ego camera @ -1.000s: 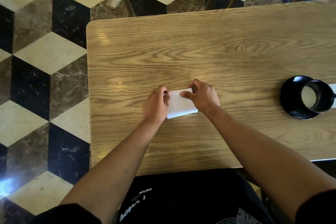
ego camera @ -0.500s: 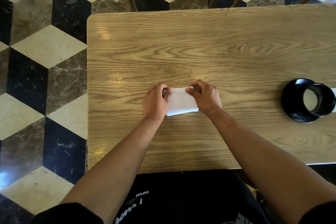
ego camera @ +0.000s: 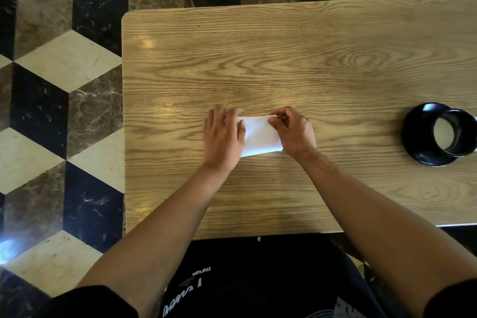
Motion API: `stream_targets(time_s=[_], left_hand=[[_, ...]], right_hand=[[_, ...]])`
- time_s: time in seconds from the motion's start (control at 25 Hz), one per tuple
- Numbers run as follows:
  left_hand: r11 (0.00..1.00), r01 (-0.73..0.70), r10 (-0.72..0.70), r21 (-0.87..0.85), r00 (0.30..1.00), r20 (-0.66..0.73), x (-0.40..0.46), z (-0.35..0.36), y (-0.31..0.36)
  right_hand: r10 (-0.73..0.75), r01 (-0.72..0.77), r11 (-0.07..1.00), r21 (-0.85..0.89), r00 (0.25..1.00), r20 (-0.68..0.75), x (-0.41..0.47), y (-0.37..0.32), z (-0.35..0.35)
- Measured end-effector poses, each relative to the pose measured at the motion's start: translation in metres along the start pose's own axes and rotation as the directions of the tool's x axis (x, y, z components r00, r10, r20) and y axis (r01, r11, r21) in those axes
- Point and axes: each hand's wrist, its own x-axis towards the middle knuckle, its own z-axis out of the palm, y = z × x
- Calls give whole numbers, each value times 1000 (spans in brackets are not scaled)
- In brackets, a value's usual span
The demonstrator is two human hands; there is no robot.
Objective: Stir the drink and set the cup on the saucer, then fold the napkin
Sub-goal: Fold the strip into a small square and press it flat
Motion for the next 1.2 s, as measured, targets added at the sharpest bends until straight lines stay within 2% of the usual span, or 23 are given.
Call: stream_targets(time_s=[0.08,0.12,0.16,0.24,0.32,0.48,0.56,0.64,0.72,0.76,0.84,1.0,1.2], left_hand=[[971,-221,217,86,975,52,-3,1,11],[951,-289,272,108,951,148,-5,2,15],[939,-313,267,142,925,269,-8,2,16],[931,-285,161,228,881,444,-11,3,7],[924,-254,83,285,863,499,-13,4,-9],[905,-316,107,285,817,567,-11,6,-18],[895,-340,116,289,804,584,-9,8,-18],[891,-350,125,291,803,583,-10,9,-20],[891,-359,135,276,792,595,-10,10,-23],[891,-364,141,272,790,597,-11,10,-24],[890,-361,141,277,798,586,-12,11,-24],[909,-318,127,270,828,547,-14,14,-24],[912,-319,131,259,824,552,-12,17,-29]], right_hand=[[24,-24,1000,-7,1000,16,1,-2,-1],[32,-32,999,-8,999,21,2,-3,-1],[41,-41,999,-7,999,22,2,-4,-1],[44,-44,999,-16,999,7,3,-5,0],[31,-32,999,-44,999,-24,2,-6,3],[9,-16,996,-89,996,-84,-5,-7,12],[-132,92,973,-214,975,-181,-12,-9,18],[-356,250,887,-387,906,-230,-18,-13,24],[-490,409,762,-503,871,-33,-19,-13,31],[-503,464,698,-545,860,87,-18,-9,33],[-478,514,609,-604,846,237,-10,4,31],[-470,575,510,-640,809,353,5,32,18],[-515,598,431,-675,778,360,11,42,12]])
